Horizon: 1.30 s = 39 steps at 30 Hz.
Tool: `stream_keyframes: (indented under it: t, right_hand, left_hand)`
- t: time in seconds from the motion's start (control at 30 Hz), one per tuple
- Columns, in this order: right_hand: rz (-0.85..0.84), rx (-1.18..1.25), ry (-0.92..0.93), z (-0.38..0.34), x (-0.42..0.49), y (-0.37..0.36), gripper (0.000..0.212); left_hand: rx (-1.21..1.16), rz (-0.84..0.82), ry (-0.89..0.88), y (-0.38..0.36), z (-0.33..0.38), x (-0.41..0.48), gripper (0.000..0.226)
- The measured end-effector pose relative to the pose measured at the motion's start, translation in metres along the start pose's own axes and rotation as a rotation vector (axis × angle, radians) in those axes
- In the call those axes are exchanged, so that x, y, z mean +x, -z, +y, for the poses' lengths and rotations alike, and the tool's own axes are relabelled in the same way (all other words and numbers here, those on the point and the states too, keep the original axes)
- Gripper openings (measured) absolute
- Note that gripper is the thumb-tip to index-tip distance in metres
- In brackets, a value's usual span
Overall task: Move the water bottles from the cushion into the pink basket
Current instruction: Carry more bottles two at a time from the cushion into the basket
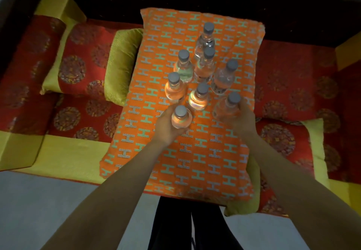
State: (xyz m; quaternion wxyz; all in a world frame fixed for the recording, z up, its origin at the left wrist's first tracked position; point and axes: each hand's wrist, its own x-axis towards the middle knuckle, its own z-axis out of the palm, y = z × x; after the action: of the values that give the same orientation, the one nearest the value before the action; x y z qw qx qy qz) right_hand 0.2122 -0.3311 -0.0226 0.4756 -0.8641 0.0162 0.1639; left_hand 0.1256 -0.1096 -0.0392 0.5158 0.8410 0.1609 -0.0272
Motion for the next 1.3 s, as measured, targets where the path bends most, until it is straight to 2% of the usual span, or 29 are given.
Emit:
stream_keyframes:
  t: [0.2, 0.3, 0.47, 0.57, 0.73, 0.8, 0.87, 0.93, 1.07, 1.17, 1.3]
  right_hand:
    - [0.0, 0.085, 0.064, -0.009, -0.008, 0.016, 0.064]
    - [0.043, 0.158, 0.105, -0.023, -0.018, 0.029, 0.058]
    - [0.19, 0.239, 0.171, -0.034, -0.045, 0.055, 0.052]
    - [0.337, 0.212, 0.172, -0.032, -0.071, 0.077, 0.049]
    - [0.615, 0.097, 0.101, -0.012, -0.127, 0.123, 0.047]
    - [0.668, 0.058, 0.07, -0.002, -0.149, 0.139, 0.043]
    - [0.755, 0.012, 0.026, 0.016, -0.179, 0.165, 0.04]
    - [0.788, -0.044, -0.007, 0.029, -0.197, 0.181, 0.041]
    - [0.94, -0.057, -0.075, 0.064, -0.259, 0.235, 0.043]
    - [1.019, -0.064, -0.126, 0.087, -0.299, 0.279, 0.039]
    - [1.085, -0.072, -0.142, 0.117, -0.353, 0.349, 0.04]
  left_hand:
    - [-0.064, -0.019, -0.015, 0.019, 0.019, -0.008, 0.073]
    - [-0.132, -0.03, -0.043, 0.032, 0.039, -0.011, 0.072]
    - [-0.127, -0.044, -0.161, 0.042, 0.078, -0.007, 0.068]
    - [-0.108, -0.064, -0.215, 0.031, 0.098, -0.003, 0.069]
    - [-0.056, -0.164, -0.354, -0.011, 0.139, -0.006, 0.061]
    - [-0.056, -0.216, -0.368, -0.026, 0.152, -0.011, 0.063]
    - [-0.02, -0.289, -0.429, -0.052, 0.172, -0.024, 0.055]
    - [0.0, -0.334, -0.455, -0.067, 0.184, -0.029, 0.049]
    - [-0.001, -0.496, -0.537, -0.121, 0.225, -0.06, 0.062]
    - [-0.007, -0.553, -0.561, -0.16, 0.261, -0.081, 0.067]
    - [-0.038, -0.605, -0.586, -0.226, 0.317, -0.116, 0.055]
